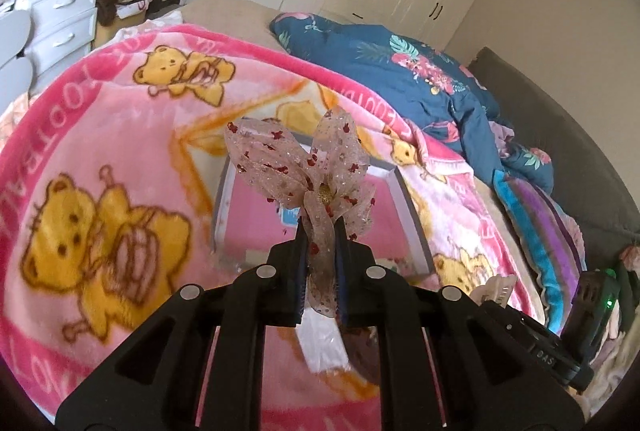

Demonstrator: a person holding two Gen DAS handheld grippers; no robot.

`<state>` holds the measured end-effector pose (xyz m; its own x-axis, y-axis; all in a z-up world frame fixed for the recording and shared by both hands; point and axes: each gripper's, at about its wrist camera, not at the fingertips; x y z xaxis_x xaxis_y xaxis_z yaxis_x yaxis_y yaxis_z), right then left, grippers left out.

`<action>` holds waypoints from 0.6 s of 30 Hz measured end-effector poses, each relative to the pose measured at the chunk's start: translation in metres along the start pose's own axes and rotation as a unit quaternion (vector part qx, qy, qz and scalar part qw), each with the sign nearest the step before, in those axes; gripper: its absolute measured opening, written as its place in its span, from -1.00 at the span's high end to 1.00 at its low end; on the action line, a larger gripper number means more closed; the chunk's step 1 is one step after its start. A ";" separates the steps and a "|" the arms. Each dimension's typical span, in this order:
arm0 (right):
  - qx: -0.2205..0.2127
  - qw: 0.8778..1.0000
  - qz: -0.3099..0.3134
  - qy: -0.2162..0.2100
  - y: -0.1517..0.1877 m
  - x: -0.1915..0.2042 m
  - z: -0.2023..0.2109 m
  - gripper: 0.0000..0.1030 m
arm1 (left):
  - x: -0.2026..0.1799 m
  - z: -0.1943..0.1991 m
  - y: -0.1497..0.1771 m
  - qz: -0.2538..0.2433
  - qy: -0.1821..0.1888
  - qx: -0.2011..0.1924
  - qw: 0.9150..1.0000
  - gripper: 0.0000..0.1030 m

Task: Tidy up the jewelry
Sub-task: 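Carry the scrunchie with the left tool into the grey box while the right tool carries the claw clip there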

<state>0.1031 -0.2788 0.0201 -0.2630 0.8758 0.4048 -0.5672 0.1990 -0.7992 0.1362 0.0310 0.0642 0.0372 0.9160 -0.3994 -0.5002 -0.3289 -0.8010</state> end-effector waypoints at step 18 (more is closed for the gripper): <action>-0.020 0.999 0.034 0.009 -0.048 0.008 -0.050 0.06 | -0.001 -0.079 -0.013 -0.016 0.016 0.038 0.999 0.89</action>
<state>0.1676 -0.2589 0.0398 -0.2857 0.8955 0.3413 -0.5165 0.1561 -0.8419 0.2109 0.0162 0.0400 0.0812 0.9174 -0.3895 -0.5624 -0.2804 -0.7778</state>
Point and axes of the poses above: each gripper's, at about its wrist camera, not at the fingertips, and z roughly against the way its jaws point, x to its left, y to its underside, and after that the axes turned 12 degrees about -x, right-handed
